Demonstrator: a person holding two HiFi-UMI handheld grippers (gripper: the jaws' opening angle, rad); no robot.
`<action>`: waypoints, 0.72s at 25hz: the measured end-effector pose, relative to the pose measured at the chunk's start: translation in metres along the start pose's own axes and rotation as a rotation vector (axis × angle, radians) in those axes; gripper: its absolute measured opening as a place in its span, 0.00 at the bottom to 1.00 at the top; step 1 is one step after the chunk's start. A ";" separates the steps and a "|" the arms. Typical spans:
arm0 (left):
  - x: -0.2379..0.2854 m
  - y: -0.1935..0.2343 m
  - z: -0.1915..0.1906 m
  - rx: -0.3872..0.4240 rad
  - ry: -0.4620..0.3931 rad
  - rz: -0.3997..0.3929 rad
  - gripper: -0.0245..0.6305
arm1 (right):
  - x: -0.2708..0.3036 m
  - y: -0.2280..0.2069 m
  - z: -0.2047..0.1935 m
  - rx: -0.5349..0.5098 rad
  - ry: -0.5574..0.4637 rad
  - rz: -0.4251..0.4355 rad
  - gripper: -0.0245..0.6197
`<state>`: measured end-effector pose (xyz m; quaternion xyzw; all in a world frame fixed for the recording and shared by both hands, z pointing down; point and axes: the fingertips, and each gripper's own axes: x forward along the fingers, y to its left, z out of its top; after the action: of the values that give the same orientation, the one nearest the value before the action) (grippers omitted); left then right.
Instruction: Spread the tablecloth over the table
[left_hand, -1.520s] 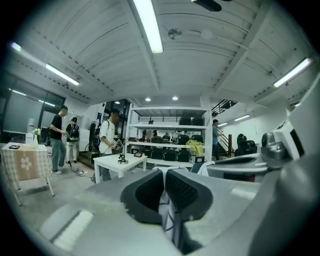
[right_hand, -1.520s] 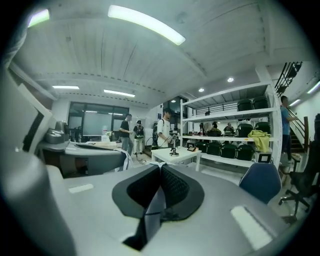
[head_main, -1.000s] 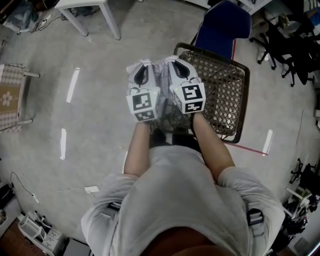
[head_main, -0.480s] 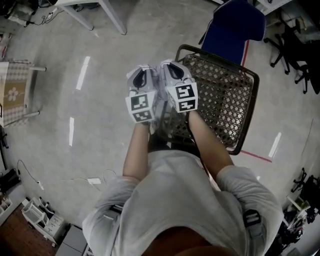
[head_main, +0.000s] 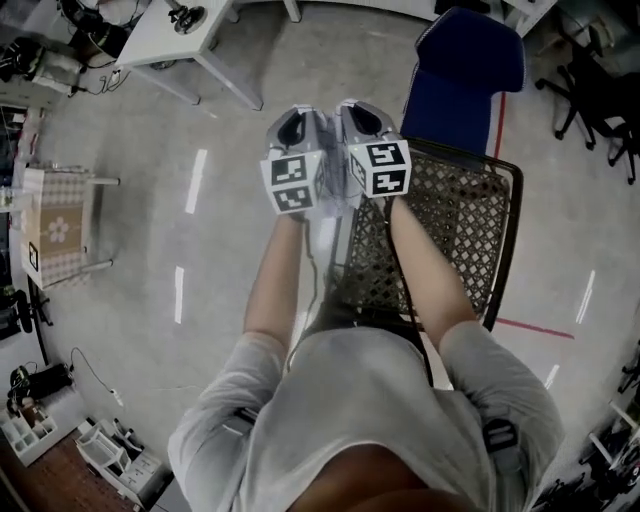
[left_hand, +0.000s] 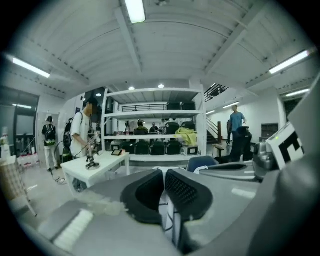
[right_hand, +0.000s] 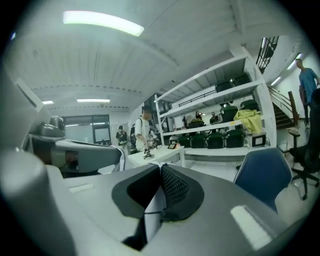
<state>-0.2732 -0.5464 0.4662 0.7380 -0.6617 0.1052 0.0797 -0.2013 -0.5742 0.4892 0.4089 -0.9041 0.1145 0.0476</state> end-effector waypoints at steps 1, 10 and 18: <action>0.011 -0.010 0.029 0.021 -0.047 -0.026 0.08 | -0.004 -0.018 0.024 -0.011 -0.036 -0.023 0.05; -0.014 -0.003 0.202 -0.045 -0.377 -0.069 0.08 | -0.164 -0.215 0.184 -0.072 -0.289 -0.396 0.05; -0.062 0.054 0.132 -0.152 -0.270 0.017 0.08 | -0.122 -0.118 0.137 -0.116 -0.156 -0.306 0.05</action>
<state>-0.3262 -0.5264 0.3214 0.7316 -0.6788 -0.0450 0.0449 -0.0315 -0.5944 0.3546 0.5459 -0.8374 0.0216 0.0177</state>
